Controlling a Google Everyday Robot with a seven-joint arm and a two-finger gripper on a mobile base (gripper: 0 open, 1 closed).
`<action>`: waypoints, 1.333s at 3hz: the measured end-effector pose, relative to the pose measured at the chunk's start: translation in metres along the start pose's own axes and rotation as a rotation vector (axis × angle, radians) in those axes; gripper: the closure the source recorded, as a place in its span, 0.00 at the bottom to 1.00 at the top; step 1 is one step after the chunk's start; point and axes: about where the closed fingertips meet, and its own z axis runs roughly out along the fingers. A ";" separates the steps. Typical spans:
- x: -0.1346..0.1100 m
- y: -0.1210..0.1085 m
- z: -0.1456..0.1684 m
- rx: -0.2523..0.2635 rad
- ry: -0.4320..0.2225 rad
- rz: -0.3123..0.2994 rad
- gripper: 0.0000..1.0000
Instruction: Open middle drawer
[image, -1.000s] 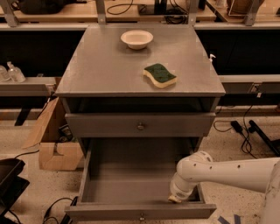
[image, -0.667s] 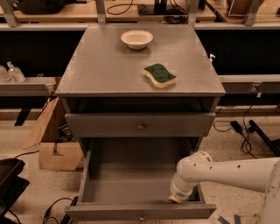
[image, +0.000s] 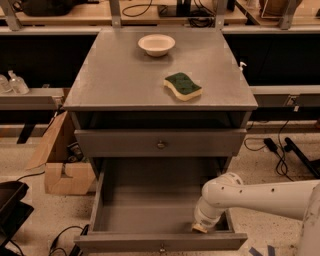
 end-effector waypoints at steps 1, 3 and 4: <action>-0.003 -0.008 0.000 -0.001 0.000 0.000 0.00; -0.003 -0.009 0.000 -0.001 0.000 0.000 0.16; -0.004 -0.009 0.000 -0.001 0.000 0.000 0.40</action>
Offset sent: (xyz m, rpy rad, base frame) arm 0.0007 0.0002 -0.0004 0.0001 0.0009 0.0003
